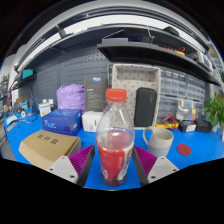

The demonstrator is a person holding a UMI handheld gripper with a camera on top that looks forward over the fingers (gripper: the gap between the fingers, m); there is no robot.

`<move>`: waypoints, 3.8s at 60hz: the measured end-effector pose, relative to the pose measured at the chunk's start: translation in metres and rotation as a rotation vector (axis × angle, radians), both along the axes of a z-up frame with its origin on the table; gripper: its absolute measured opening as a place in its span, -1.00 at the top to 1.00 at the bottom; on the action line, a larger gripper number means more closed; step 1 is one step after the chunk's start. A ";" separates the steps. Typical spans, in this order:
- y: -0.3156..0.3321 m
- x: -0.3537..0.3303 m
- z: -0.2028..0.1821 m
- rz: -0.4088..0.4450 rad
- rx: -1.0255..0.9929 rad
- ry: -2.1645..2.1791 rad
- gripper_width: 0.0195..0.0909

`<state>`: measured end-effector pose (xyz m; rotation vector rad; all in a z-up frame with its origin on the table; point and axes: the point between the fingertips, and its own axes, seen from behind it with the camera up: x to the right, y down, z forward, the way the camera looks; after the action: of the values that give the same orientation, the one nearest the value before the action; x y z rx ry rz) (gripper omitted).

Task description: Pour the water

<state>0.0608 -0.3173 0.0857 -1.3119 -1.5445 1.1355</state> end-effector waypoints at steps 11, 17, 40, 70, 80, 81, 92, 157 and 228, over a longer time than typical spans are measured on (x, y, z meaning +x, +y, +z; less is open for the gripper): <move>0.002 -0.020 -0.004 -0.011 0.037 0.036 -0.31; 0.005 -0.021 -0.005 -0.019 0.032 0.051 -0.01; 0.005 -0.024 -0.005 -0.005 -0.002 0.064 0.33; -0.009 -0.071 0.033 -0.146 -0.866 -0.211 0.33; -0.011 -0.093 0.049 -0.198 -1.242 -0.271 0.33; -0.009 -0.095 0.051 -0.201 -1.266 -0.269 0.33; 0.004 -0.111 0.073 -0.253 -1.593 -0.314 0.33; 0.184 -0.134 0.149 -0.114 -0.400 -0.013 0.32; 0.316 -0.119 -0.022 -0.210 -0.012 -0.079 -0.57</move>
<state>-0.0581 -0.0010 0.0640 -1.5048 -1.4186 0.9725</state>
